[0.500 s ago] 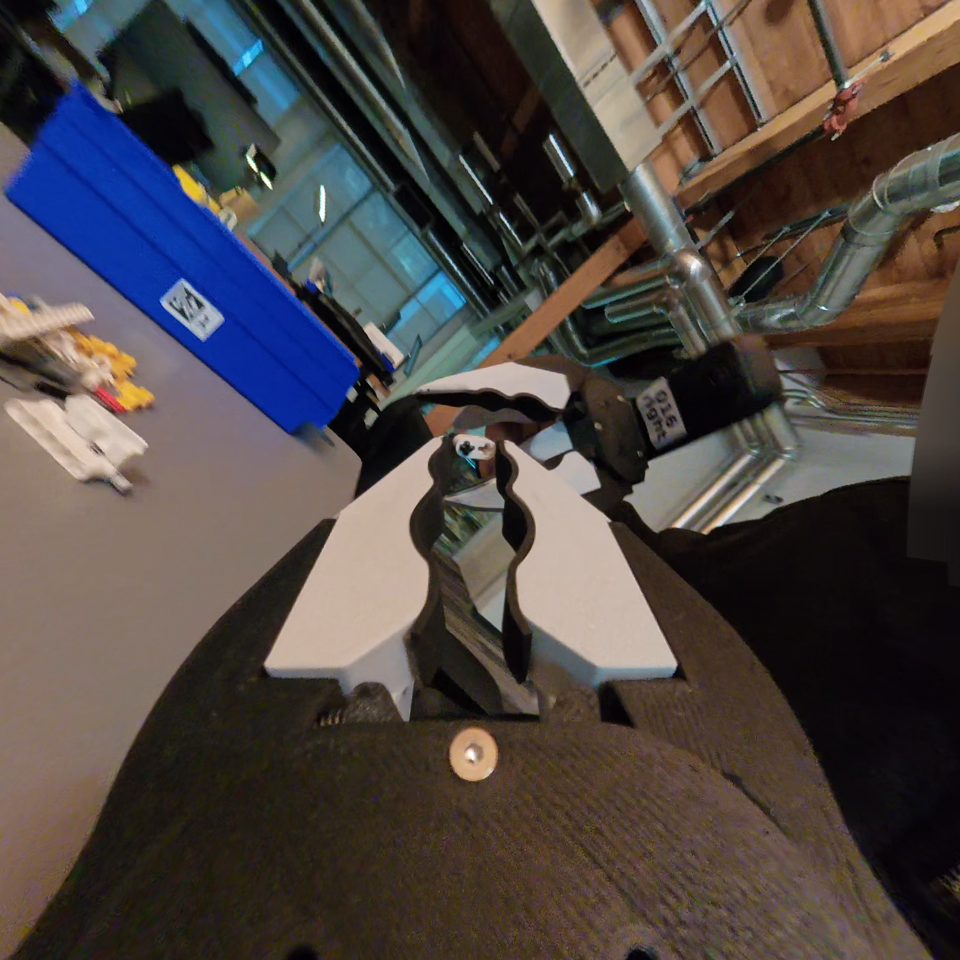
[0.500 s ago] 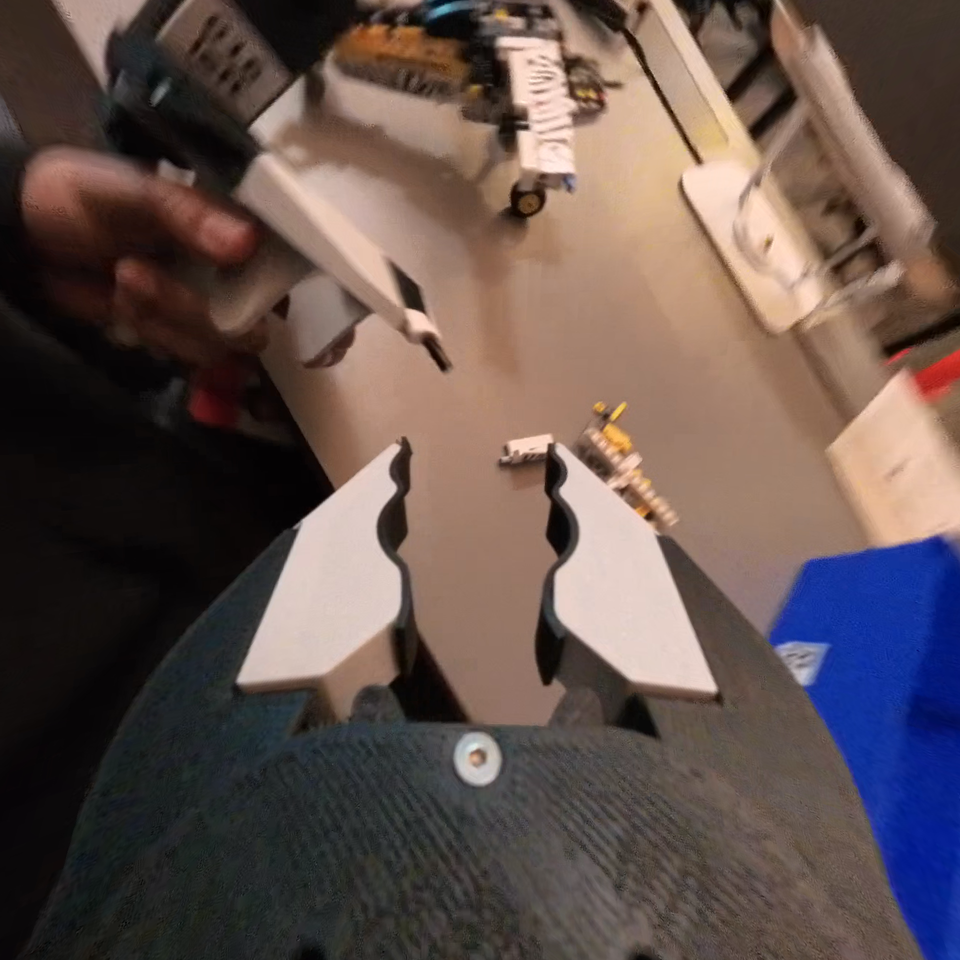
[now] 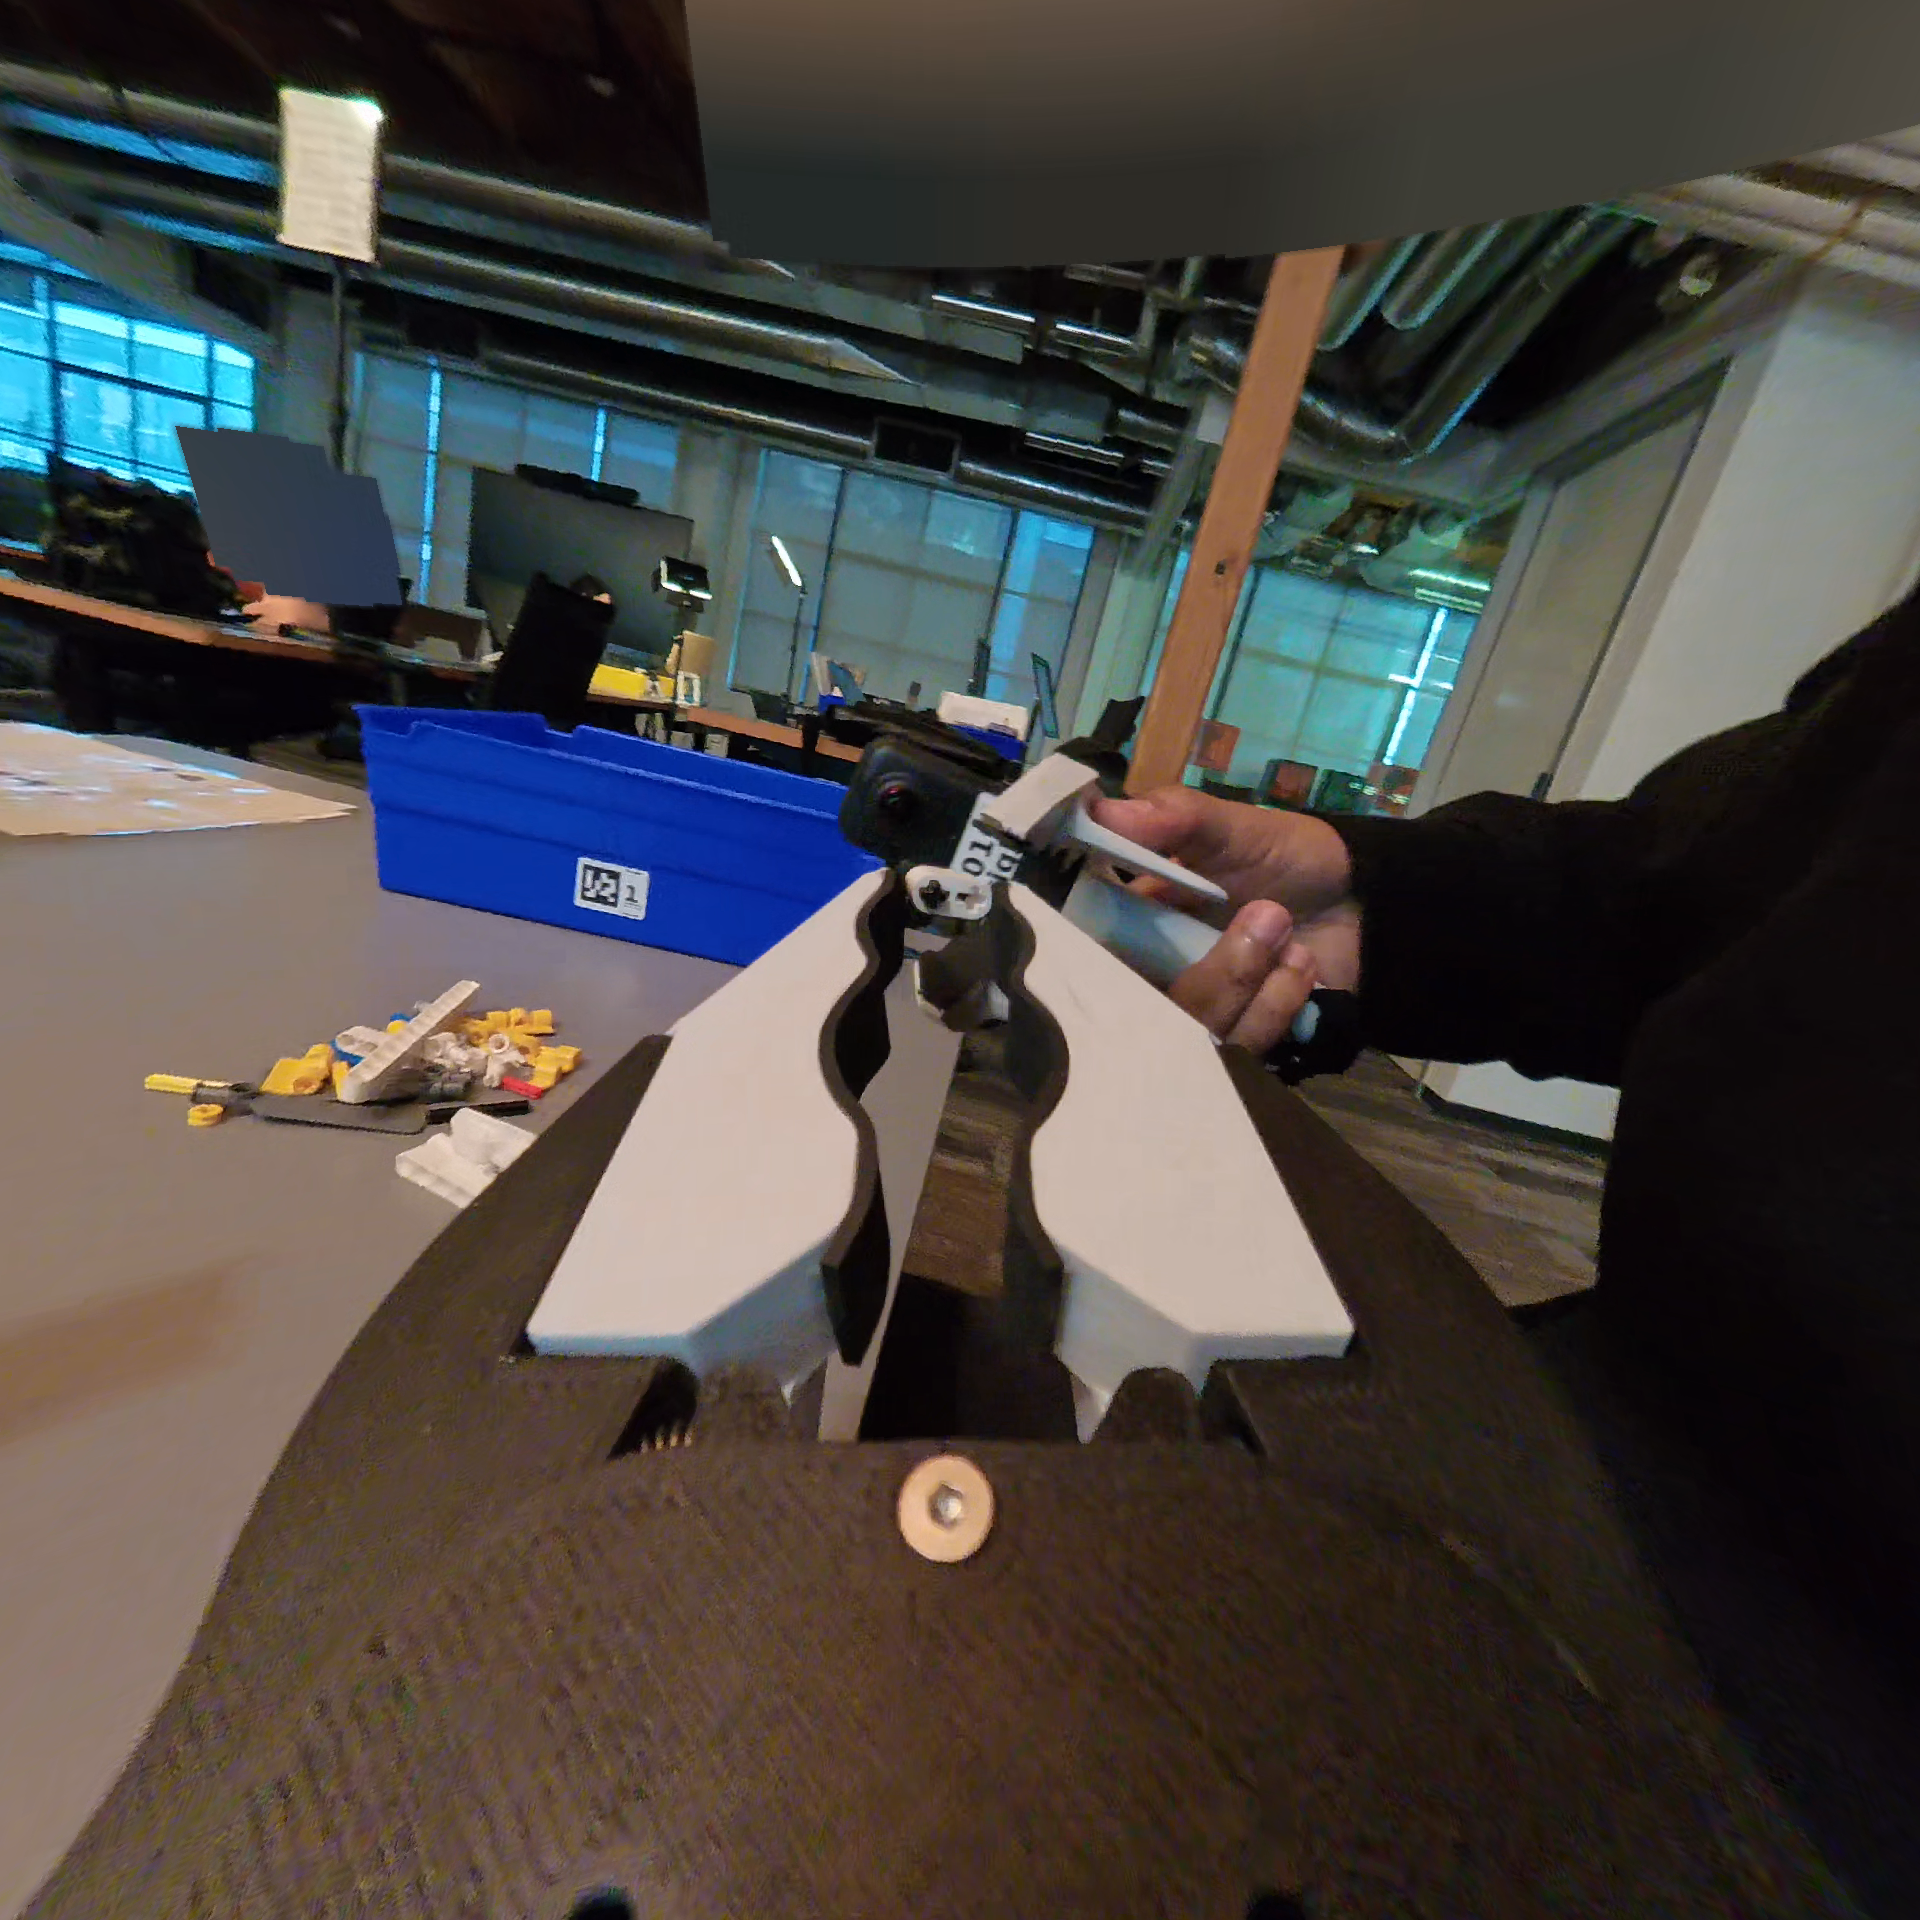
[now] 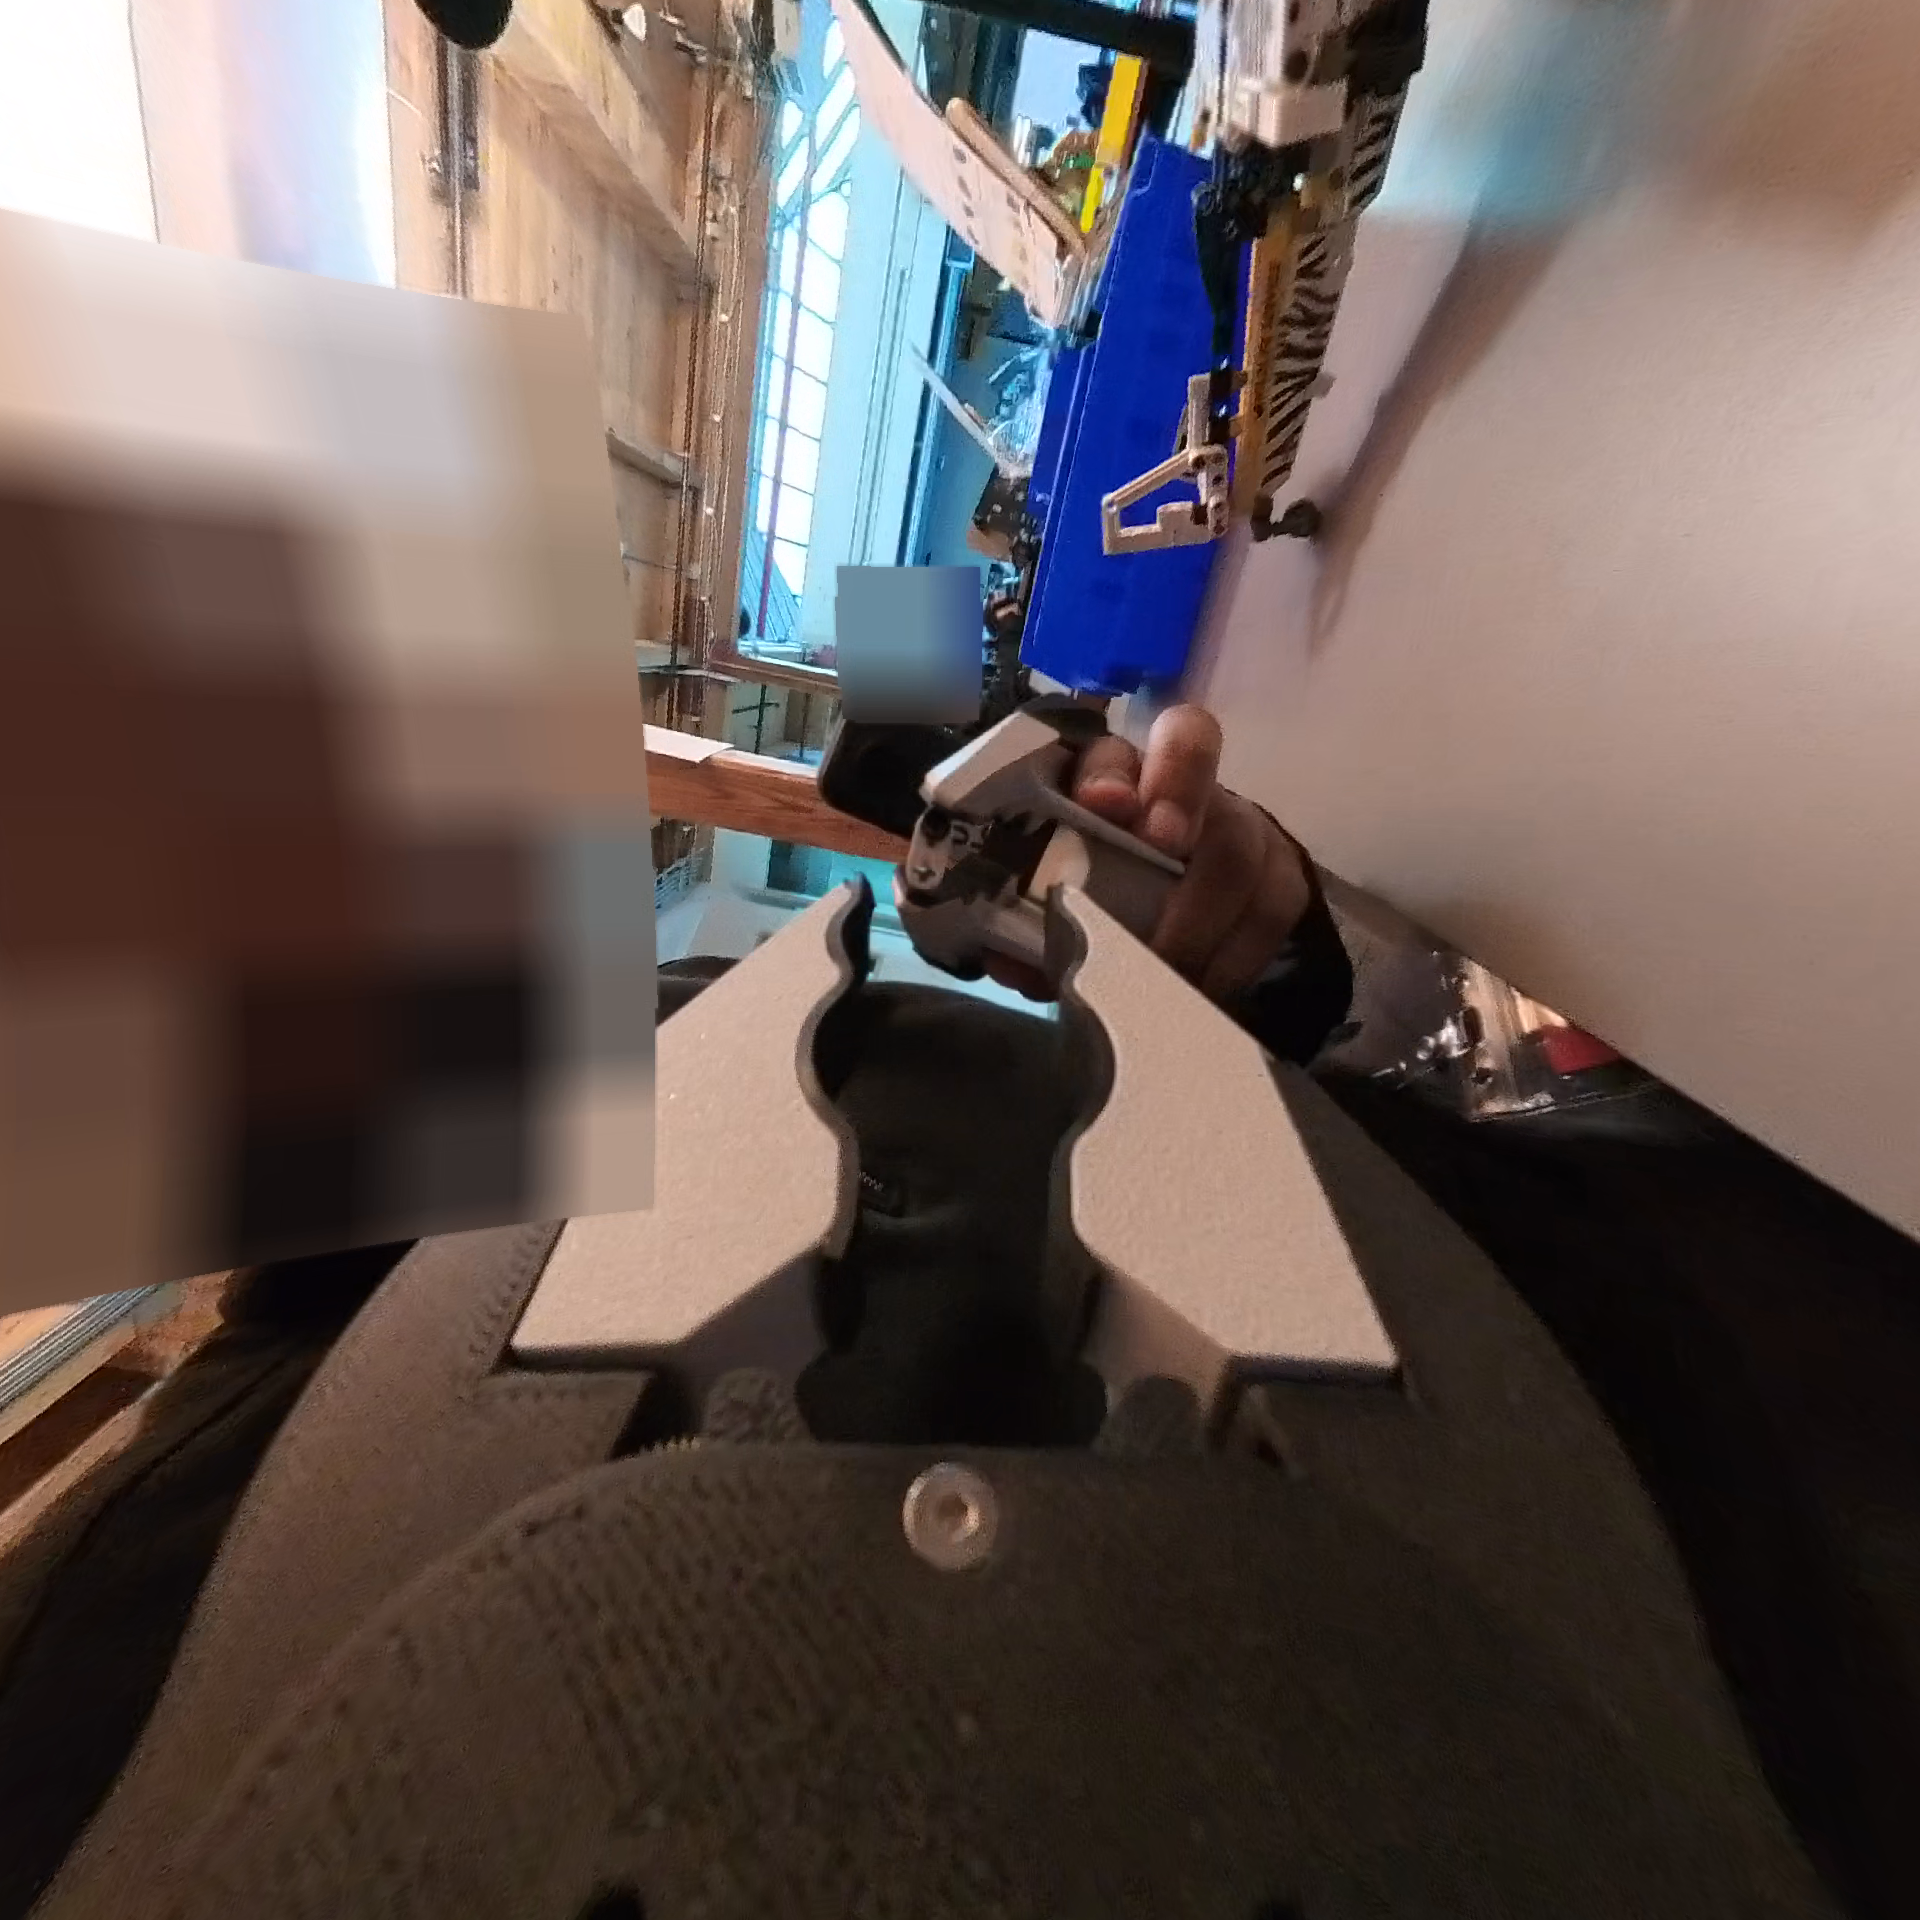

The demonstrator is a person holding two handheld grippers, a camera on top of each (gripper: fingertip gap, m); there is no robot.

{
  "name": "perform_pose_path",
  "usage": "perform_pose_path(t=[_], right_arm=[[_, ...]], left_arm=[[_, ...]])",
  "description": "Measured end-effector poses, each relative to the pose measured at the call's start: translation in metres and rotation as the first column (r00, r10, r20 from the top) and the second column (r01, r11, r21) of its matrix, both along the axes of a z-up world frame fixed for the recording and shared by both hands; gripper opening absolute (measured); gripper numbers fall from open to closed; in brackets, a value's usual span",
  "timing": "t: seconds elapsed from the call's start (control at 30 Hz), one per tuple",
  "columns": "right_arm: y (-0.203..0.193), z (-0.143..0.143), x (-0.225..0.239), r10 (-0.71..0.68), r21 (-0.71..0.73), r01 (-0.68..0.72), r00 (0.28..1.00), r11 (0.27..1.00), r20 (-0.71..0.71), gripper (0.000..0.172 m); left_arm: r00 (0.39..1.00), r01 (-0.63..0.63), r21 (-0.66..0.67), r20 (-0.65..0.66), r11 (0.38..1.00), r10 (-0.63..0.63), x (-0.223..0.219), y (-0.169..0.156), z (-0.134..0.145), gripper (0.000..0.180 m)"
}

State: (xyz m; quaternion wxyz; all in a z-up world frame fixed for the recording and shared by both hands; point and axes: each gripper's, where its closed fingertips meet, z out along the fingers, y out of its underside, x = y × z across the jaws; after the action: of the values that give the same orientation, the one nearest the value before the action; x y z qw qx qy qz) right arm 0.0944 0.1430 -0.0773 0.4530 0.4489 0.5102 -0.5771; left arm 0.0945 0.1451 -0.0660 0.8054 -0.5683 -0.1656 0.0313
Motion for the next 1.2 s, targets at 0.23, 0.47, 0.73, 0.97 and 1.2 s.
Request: perform_pose_path(t=[0.23, 0.47, 0.73, 0.97, 1.2], right_arm=[[-0.005, 0.004, 0.004, 0.039, 0.003, -0.039, 0.998, 0.999, -0.043, 0.008], [-0.005, 0.002, 0.009, 0.069, 0.036, -0.067, 0.996, 0.997, -0.054, 0.010], [-0.007, 0.004, 0.007, 0.064, 0.058, -0.058, 0.992, 0.997, -0.111, 0.005], [0.014, -0.031, -0.015, 0.061, 0.376, 0.058, 0.953, 0.925, -0.296, 0.005], [0.105, -0.117, -0.056, 0.343, 0.889, 0.272, 0.849, 0.369, -0.402, 0.005]], left_arm=[[0.997, 0.063, -0.049, -0.039, 0.997, -0.065, 0.013, 0.012, -0.005, 0.012], [0.997, 0.027, -0.078, -0.072, 0.997, -0.032, 0.012, 0.013, -0.007, 0.012], [0.997, 0.023, -0.067, -0.074, 0.997, -0.028, 0.011, 0.010, -0.005, 0.012], [0.996, -0.037, -0.157, 0.079, 0.987, 0.050, -0.014, 0.011, -0.029, 0.017], [0.944, 0.025, -0.118, 0.329, 0.993, 0.016, -0.031, 0.007, -0.044, 0.012]])
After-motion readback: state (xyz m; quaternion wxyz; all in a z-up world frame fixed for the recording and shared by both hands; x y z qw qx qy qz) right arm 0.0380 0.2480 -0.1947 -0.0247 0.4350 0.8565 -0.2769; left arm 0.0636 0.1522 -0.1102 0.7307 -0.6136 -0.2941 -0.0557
